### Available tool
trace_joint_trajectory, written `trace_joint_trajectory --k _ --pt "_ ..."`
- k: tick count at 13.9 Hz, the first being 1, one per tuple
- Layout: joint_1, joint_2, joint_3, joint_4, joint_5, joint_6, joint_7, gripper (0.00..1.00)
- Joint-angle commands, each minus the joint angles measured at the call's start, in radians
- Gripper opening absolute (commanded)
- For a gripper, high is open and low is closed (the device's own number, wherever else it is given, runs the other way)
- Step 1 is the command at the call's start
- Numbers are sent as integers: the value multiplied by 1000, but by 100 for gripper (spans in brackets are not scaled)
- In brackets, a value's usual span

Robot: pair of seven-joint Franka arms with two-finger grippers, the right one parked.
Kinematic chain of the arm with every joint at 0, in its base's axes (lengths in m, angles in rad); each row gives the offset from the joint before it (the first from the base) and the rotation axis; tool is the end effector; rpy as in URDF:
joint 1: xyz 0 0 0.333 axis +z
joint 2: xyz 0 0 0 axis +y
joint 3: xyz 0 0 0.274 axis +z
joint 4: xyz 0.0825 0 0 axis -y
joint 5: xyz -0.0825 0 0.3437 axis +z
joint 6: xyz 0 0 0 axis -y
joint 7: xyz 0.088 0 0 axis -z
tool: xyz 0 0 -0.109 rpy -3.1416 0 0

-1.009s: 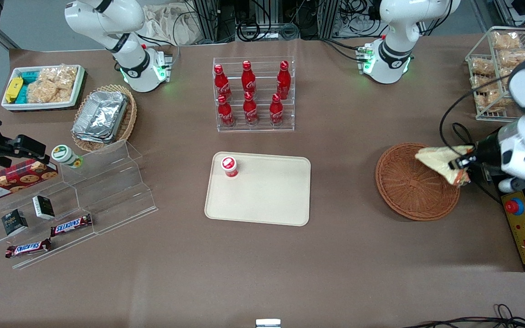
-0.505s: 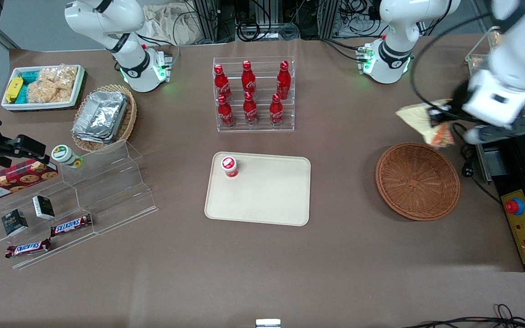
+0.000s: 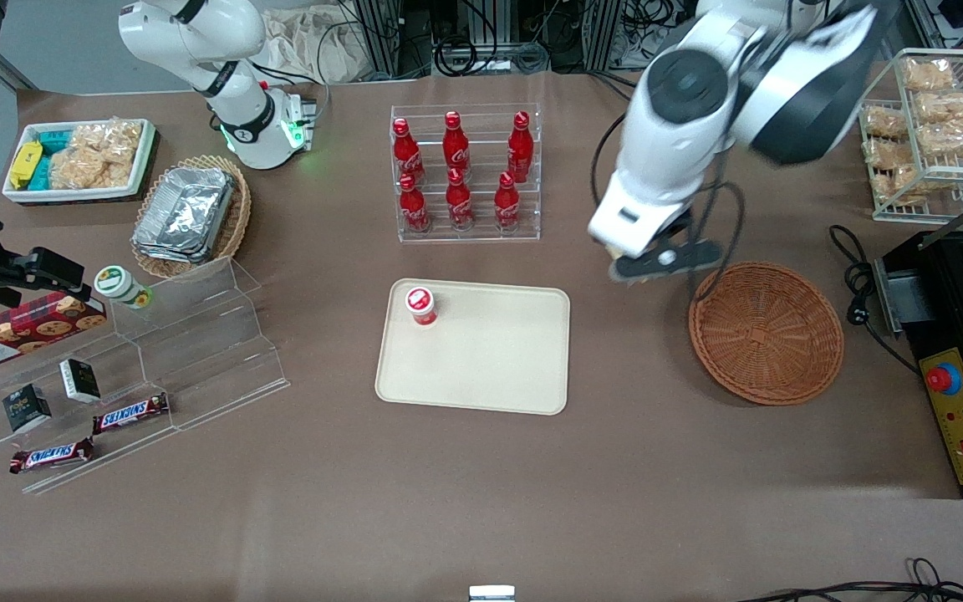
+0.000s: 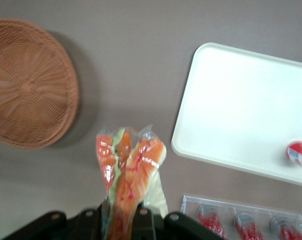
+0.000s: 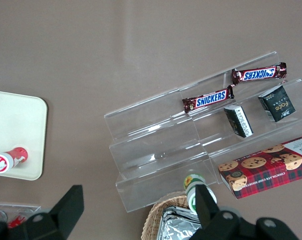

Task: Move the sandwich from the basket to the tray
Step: 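Lift the sandwich out of the basket and carry it toward the tray, then lower the sandwich onto the cream tray and open the left gripper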

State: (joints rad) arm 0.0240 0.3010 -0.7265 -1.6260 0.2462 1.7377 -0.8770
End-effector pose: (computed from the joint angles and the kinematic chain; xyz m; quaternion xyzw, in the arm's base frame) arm 0.4723 -0.3239 0.4419 -0.9961 -0.0654 0.0242 0.0534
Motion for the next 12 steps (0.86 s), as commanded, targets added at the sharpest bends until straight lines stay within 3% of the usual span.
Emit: trace_joint_trajectory --k 1,9,12 --pt "-53 191 -7 44 106 99 -112 5" --pt "-98 484 9 116 297 293 -181 5" --pt "-203 543 100 208 306 293 -197 6"
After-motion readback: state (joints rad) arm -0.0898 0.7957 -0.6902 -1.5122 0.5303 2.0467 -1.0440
